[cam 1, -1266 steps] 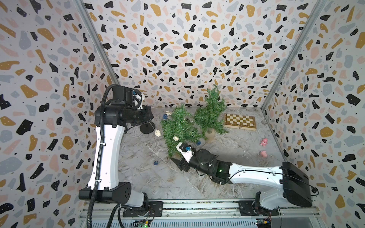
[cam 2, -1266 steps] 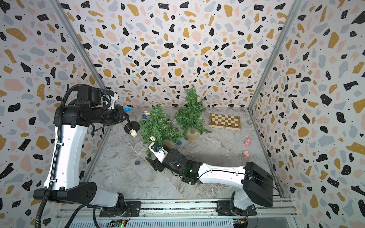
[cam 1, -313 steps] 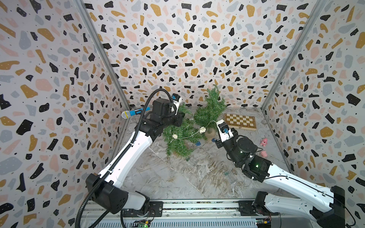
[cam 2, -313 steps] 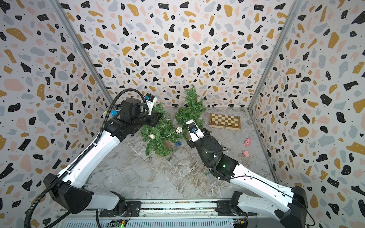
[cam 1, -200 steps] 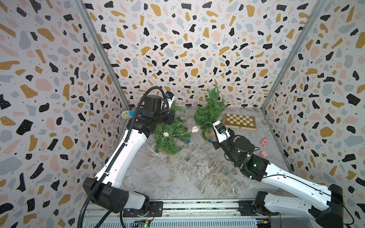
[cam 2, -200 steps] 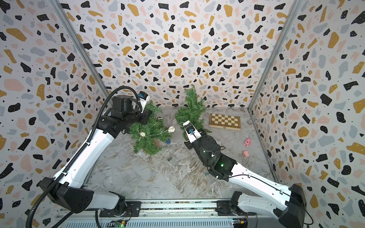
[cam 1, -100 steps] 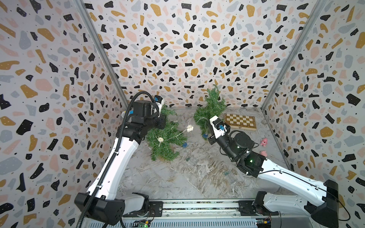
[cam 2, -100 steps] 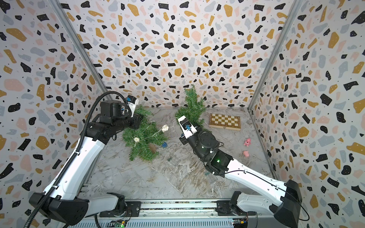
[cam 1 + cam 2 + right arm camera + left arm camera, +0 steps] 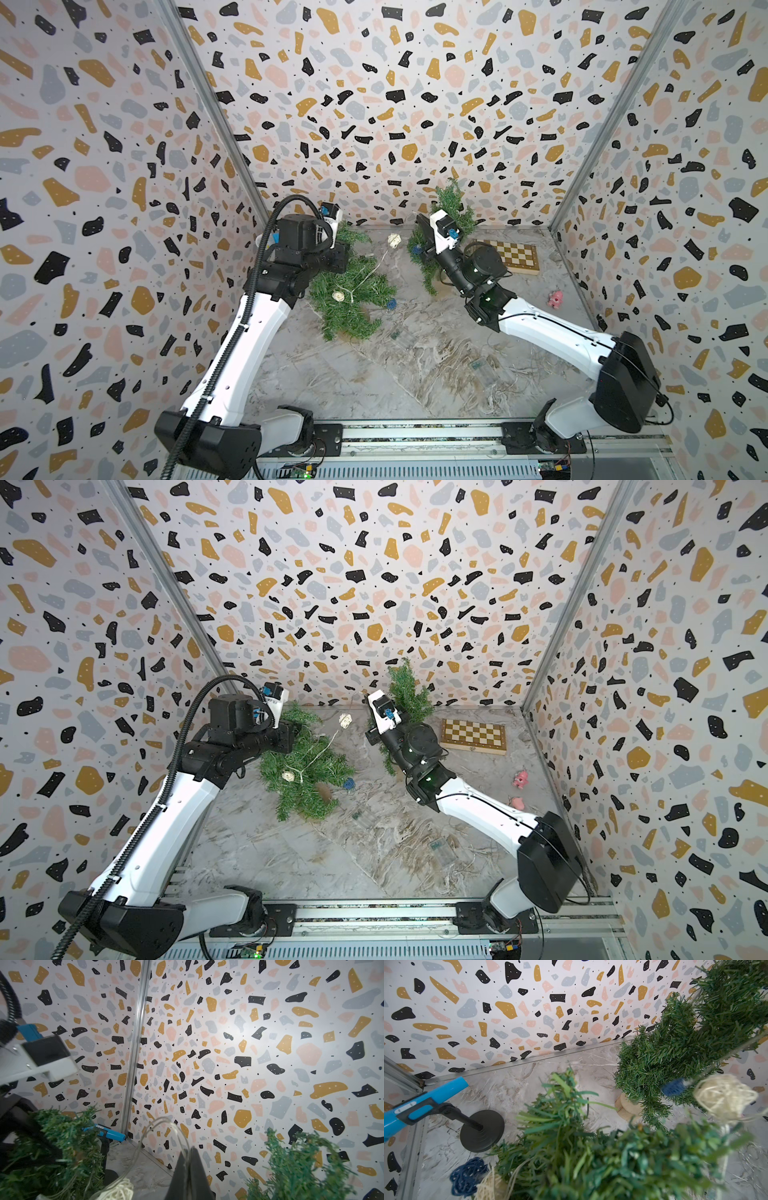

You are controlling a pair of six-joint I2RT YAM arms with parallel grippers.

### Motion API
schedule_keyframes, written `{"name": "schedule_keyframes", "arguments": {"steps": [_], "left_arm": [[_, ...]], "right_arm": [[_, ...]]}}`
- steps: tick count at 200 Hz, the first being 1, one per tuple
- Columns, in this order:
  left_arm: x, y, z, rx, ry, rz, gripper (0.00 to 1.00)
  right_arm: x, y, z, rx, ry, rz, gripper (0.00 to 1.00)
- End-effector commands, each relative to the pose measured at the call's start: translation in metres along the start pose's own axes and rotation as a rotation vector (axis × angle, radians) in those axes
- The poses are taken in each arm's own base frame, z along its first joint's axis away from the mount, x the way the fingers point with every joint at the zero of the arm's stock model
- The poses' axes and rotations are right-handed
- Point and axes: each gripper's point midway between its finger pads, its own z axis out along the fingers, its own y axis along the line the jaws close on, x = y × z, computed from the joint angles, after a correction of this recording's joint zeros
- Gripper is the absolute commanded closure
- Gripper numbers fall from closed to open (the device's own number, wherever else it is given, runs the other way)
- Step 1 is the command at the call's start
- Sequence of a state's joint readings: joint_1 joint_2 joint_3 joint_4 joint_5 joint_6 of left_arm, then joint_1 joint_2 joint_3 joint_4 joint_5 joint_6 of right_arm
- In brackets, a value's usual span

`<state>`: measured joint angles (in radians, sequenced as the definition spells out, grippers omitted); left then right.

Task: Wrap string light around the christmas tree
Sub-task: Wrap the light string around the Christmas tree.

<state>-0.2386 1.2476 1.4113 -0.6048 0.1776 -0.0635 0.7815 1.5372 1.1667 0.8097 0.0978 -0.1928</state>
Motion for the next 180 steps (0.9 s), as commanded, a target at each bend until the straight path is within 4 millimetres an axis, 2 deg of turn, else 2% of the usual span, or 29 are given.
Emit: {"name": "schedule_keyframes", "arguments": {"steps": [1, 26, 47, 85, 110, 121, 134, 151, 164, 180], "left_arm": [[-0.014, -0.014, -0.006, 0.074, -0.062, -0.034, 0.92], [-0.011, -0.027, -0.004, 0.155, -0.049, -0.046, 0.91], [-0.009, -0.030, -0.003, 0.178, -0.033, -0.061, 0.89], [-0.001, -0.029, -0.003, 0.170, -0.016, -0.068, 0.89], [-0.001, -0.028, -0.007, 0.158, -0.036, -0.067, 0.91], [-0.001, -0.030, -0.009, 0.165, -0.048, -0.070, 0.92], [-0.001, -0.033, -0.009, 0.177, -0.055, -0.077, 0.91], [0.003, -0.037, -0.007, 0.201, -0.051, -0.090, 0.89], [0.006, -0.039, -0.006, 0.209, -0.043, -0.096, 0.81], [0.008, -0.044, -0.008, 0.236, -0.037, -0.099, 0.65]], "right_arm": [[-0.026, -0.002, 0.016, -0.027, -0.111, 0.035, 1.00], [-0.017, -0.006, 0.036, -0.035, -0.115, 0.064, 1.00], [-0.008, -0.007, 0.054, -0.057, -0.120, 0.103, 1.00], [-0.022, 0.008, 0.079, -0.138, -0.168, 0.147, 1.00], [-0.041, 0.020, 0.086, -0.170, -0.202, 0.128, 1.00], [-0.042, 0.022, 0.088, -0.173, -0.202, 0.129, 1.00], [-0.035, 0.021, 0.092, -0.165, -0.197, 0.148, 1.00], [-0.017, 0.022, 0.100, -0.173, -0.170, 0.181, 1.00], [-0.002, 0.025, 0.104, -0.199, -0.153, 0.225, 1.00], [0.011, 0.031, 0.107, -0.228, -0.137, 0.258, 1.00]]}}
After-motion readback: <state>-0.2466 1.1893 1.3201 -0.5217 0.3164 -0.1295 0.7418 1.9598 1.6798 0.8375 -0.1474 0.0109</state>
